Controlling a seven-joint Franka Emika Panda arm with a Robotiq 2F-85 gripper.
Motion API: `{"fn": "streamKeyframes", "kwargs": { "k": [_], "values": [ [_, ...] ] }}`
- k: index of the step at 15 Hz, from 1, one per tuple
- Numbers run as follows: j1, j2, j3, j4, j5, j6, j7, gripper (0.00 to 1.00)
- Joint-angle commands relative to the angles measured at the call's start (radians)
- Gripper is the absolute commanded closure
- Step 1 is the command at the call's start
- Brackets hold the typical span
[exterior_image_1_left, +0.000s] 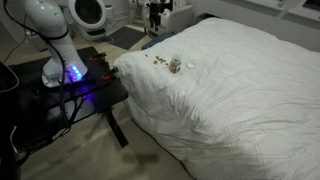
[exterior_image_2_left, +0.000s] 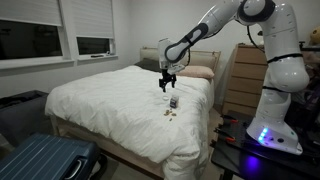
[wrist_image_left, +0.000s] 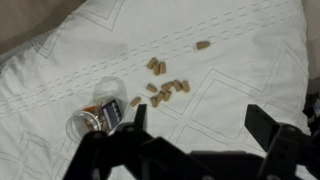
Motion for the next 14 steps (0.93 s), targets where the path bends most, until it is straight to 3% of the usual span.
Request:
{"fn": "streamKeyframes", "kwargs": {
  "k": [1, 14],
  "values": [
    [0.019, -0.014, -0.025, -0.072, 0.0, 0.071, 0.071, 0.0],
    [0.042, 0.019, -0.063, -0.212, 0.036, 0.274, 0.291, 0.0]
  ]
}}
